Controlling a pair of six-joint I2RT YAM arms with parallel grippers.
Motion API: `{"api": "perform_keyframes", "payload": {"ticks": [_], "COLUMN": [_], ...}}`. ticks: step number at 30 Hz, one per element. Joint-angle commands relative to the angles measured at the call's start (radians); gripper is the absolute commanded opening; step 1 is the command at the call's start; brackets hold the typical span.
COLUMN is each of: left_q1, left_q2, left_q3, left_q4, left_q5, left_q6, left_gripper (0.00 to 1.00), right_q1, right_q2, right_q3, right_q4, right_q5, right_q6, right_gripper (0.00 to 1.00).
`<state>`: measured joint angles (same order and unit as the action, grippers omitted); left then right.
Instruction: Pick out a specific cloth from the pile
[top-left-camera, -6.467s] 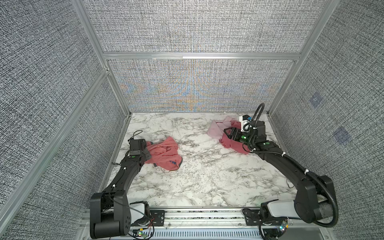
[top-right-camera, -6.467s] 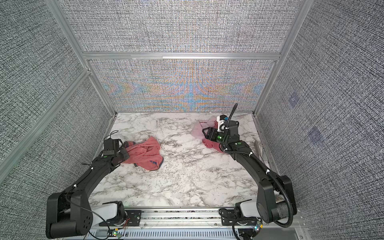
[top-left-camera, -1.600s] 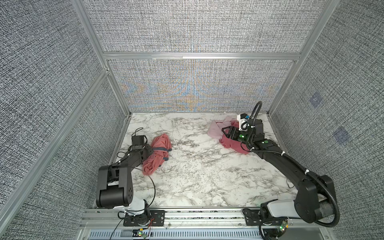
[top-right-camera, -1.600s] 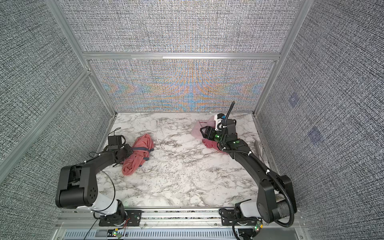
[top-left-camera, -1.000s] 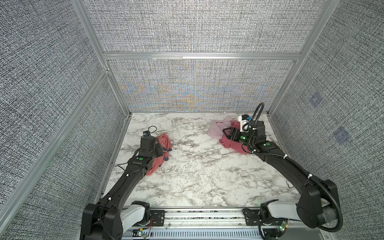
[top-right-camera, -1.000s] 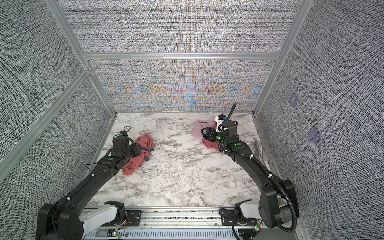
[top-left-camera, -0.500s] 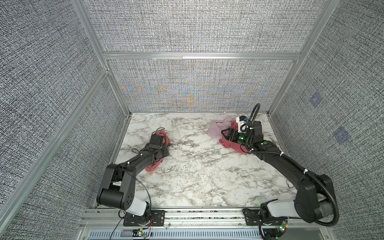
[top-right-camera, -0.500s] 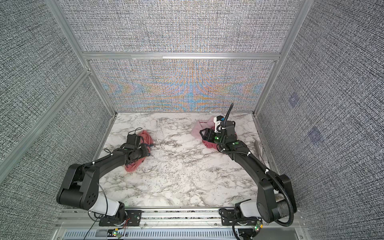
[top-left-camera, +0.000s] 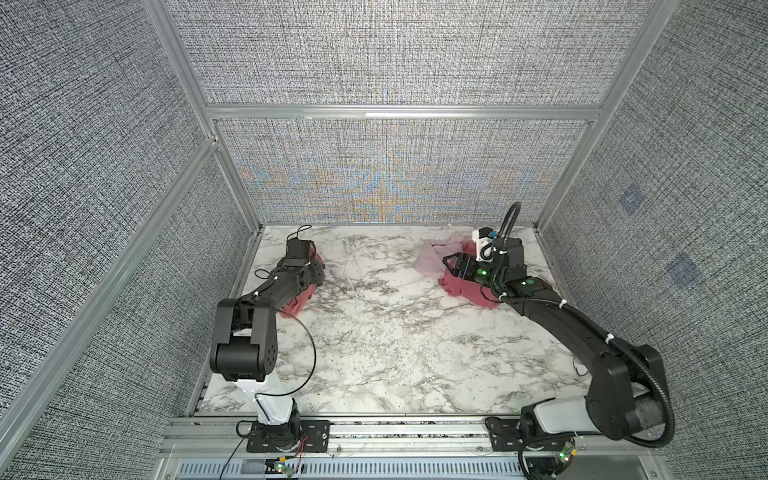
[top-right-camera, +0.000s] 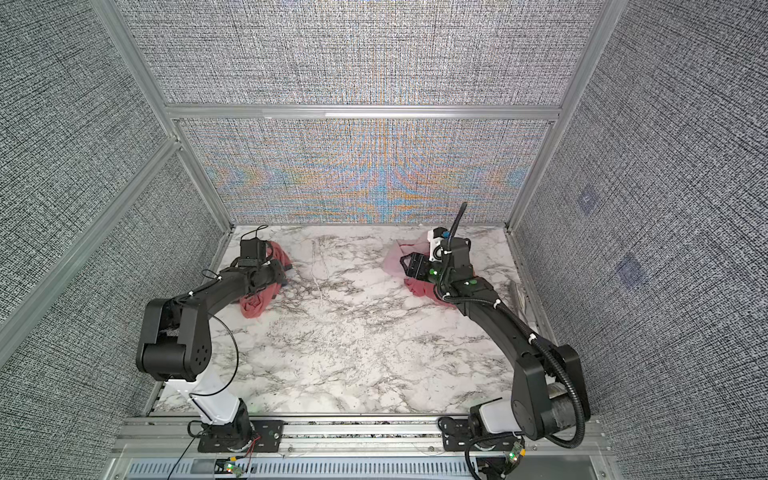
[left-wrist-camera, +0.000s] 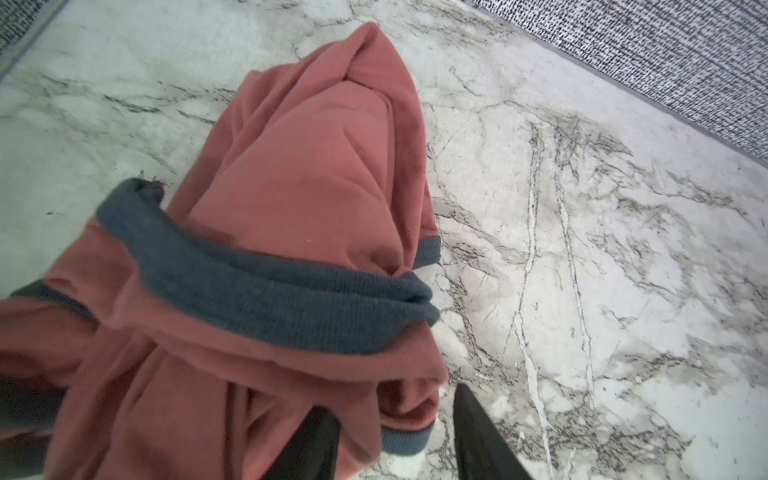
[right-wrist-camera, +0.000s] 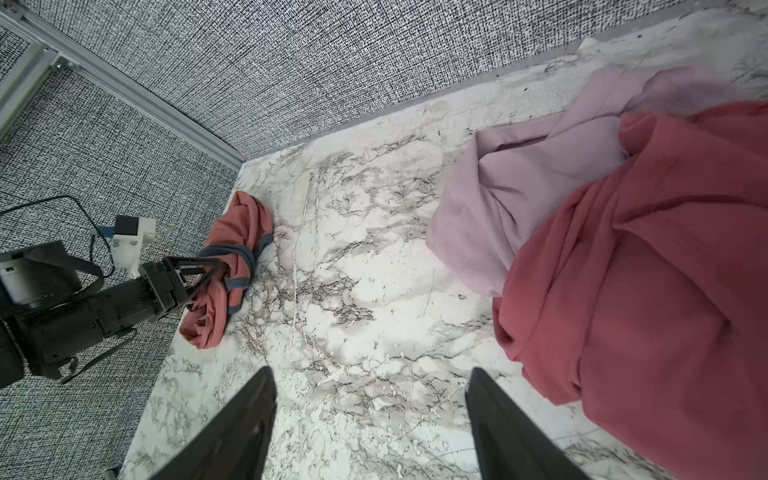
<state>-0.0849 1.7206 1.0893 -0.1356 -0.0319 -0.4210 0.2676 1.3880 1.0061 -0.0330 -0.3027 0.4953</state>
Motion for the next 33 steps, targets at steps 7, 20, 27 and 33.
{"api": "perform_keyframes", "payload": {"ticks": [7, 20, 27, 33], "left_q1": [-0.058, -0.057, -0.055, -0.056], "left_q2": [-0.316, -0.465, -0.456, -0.350], "left_q3": [-0.295, -0.570, -0.732, -0.824], "left_q4": [0.240, 0.660, 0.945, 1.167], "left_q5": [-0.033, -0.362, -0.385, -0.366], "left_q6": [0.122, 0.325, 0.409, 0.449], "left_gripper": [0.48, 0.53, 0.53, 0.53], "right_q1": [-0.107, -0.160, -0.163, -0.165], "right_q2": [-0.164, -0.255, -0.101, 0.028], "right_q3": [-0.071, -0.478, -0.699, -0.724], "right_q4": [-0.060, 0.375, 0.884, 1.053], "right_q5": [0.254, 0.774, 0.788, 0.753], "right_q6": [-0.141, -0.400, -0.506, -0.506], "right_gripper": [0.75, 0.84, 0.85, 0.86]}}
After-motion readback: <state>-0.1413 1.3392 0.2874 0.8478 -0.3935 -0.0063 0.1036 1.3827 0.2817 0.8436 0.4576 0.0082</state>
